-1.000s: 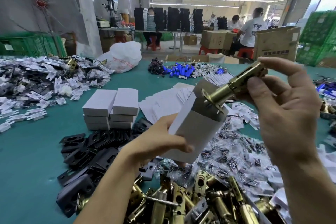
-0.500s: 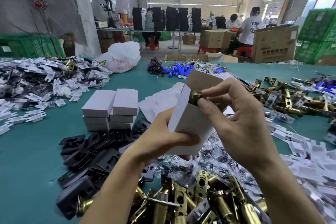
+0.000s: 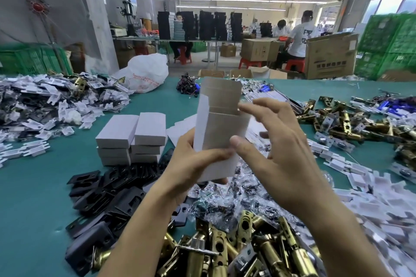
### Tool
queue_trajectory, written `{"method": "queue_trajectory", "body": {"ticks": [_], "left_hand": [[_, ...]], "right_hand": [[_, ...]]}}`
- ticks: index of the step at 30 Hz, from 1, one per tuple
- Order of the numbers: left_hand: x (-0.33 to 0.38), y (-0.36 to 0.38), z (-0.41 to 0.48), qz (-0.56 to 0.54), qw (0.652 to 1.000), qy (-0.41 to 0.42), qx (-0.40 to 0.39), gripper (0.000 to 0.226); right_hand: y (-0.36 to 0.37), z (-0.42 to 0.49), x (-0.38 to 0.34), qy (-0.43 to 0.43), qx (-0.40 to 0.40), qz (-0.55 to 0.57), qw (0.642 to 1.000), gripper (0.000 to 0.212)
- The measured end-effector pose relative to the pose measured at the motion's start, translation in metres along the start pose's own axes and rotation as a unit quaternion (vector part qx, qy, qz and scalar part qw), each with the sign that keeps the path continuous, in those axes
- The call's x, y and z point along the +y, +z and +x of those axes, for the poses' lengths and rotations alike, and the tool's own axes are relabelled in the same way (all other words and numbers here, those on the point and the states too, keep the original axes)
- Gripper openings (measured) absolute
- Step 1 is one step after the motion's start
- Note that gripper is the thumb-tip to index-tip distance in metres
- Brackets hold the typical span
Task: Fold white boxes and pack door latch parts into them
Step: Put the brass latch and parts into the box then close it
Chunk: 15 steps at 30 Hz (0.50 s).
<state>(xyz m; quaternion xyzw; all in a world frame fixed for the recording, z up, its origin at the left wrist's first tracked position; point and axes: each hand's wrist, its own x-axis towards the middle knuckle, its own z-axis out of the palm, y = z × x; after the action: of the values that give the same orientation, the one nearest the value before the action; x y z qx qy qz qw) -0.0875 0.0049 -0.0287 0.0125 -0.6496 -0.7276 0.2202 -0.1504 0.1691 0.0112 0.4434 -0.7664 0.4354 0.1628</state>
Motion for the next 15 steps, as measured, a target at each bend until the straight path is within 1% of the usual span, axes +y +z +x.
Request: {"method": "queue_trajectory", "body": {"ticks": [2, 4, 6, 8, 10, 12, 14, 15], "left_hand": [[0.0, 0.0, 0.0, 0.008, 0.998, -0.004, 0.065, 0.049], [0.001, 0.003, -0.002, 0.022, 0.991, -0.012, 0.128, 0.046], [0.006, 0.006, -0.004, 0.033, 0.987, -0.012, 0.157, 0.04], [0.012, 0.009, -0.007, 0.034, 0.987, 0.005, 0.156, 0.034], [0.021, 0.013, -0.01, 0.041, 0.989, 0.028, 0.142, 0.031], [0.028, 0.018, -0.015, 0.052, 0.989, 0.051, 0.125, 0.032], [0.032, 0.022, -0.019, 0.056, 0.99, 0.057, 0.114, 0.031], [0.033, 0.023, -0.021, 0.056, 0.991, 0.053, 0.11, 0.03]], "right_hand": [[0.005, -0.006, -0.001, 0.033, -0.011, 0.066, 0.997, 0.049], [0.013, -0.013, -0.001, 0.081, -0.072, 0.094, 0.99, 0.045], [0.021, -0.022, 0.007, 0.112, -0.155, 0.045, 0.981, 0.042], [0.023, -0.029, 0.019, 0.126, -0.198, -0.008, 0.972, 0.037], [0.018, -0.035, 0.031, 0.148, -0.198, -0.018, 0.969, 0.033], [0.013, -0.04, 0.04, 0.158, -0.184, -0.029, 0.97, 0.03], [0.009, -0.043, 0.048, 0.165, -0.148, -0.064, 0.973, 0.027], [0.007, -0.042, 0.053, 0.173, -0.116, -0.095, 0.973, 0.025]]}}
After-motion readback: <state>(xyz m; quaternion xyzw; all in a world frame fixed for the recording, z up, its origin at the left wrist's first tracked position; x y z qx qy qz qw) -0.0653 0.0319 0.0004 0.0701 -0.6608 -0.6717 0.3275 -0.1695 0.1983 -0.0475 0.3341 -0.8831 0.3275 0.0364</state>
